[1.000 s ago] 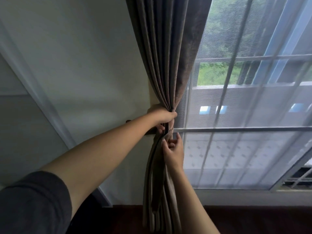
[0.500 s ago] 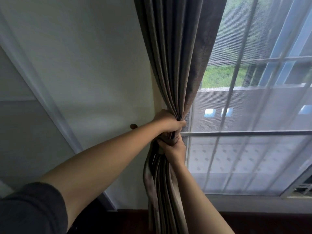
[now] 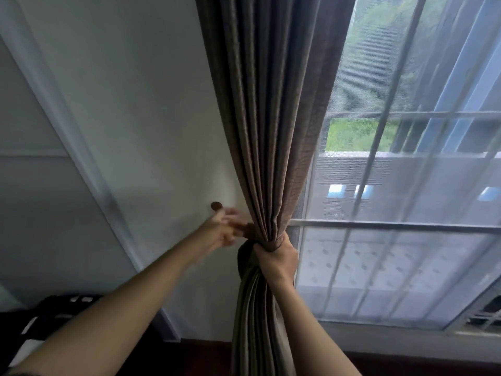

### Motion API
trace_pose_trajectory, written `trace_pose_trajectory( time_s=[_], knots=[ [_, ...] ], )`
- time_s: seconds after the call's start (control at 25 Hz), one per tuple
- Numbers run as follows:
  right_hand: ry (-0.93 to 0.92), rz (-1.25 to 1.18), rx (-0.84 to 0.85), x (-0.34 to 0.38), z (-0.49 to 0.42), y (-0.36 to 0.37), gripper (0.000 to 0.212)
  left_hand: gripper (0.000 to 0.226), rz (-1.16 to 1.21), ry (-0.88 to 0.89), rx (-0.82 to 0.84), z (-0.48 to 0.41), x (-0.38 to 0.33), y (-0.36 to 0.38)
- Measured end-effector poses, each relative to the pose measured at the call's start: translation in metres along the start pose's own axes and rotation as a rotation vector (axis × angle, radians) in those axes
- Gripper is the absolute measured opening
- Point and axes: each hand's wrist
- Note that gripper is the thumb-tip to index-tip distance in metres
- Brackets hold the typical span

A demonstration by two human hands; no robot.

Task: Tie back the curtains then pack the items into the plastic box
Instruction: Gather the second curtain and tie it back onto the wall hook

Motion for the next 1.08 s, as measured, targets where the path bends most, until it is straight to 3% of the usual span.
trace_pose_trajectory(
  time_s=[0.04,0.12,0.28,0.48,0.68,0.76,1.08],
  knots=[
    [-0.005,0.001,0.001,-0.001,0.001,0.0,0.034,0.041,-0.182,-0.004,-0.11,-0.002,0.021,0.001],
    [-0.024,-0.001,0.007,-0.001,0.004,-0.001,0.035,0.035,-0.446,0.053,-0.129,-0.006,0.056,0.013],
    [-0.053,0.003,0.03,-0.003,0.015,0.0,0.036,0.028,-0.56,0.268,-0.225,-0.015,0.067,0.027],
    [-0.062,0.002,0.111,-0.005,0.011,-0.005,0.03,0.024,-0.558,0.211,-0.338,-0.033,0.065,0.034],
    [-0.122,-0.011,0.28,-0.012,-0.002,-0.017,0.036,0.002,-0.268,0.186,-0.375,-0.035,0.07,0.039],
    [-0.155,-0.005,0.32,-0.015,-0.004,-0.019,0.036,0.005,-0.128,0.147,-0.365,-0.036,0.073,0.039],
    [-0.162,0.001,0.346,-0.017,-0.004,-0.025,0.047,0.032,0.305,0.023,0.016,-0.032,0.075,0.051]
  ],
)
Point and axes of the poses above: each hand's wrist, its own z-axis away from the middle knuckle, its own y-axis out of the palm, x = y × z, and after that the axes turned 4 degrees about -x, right-handed
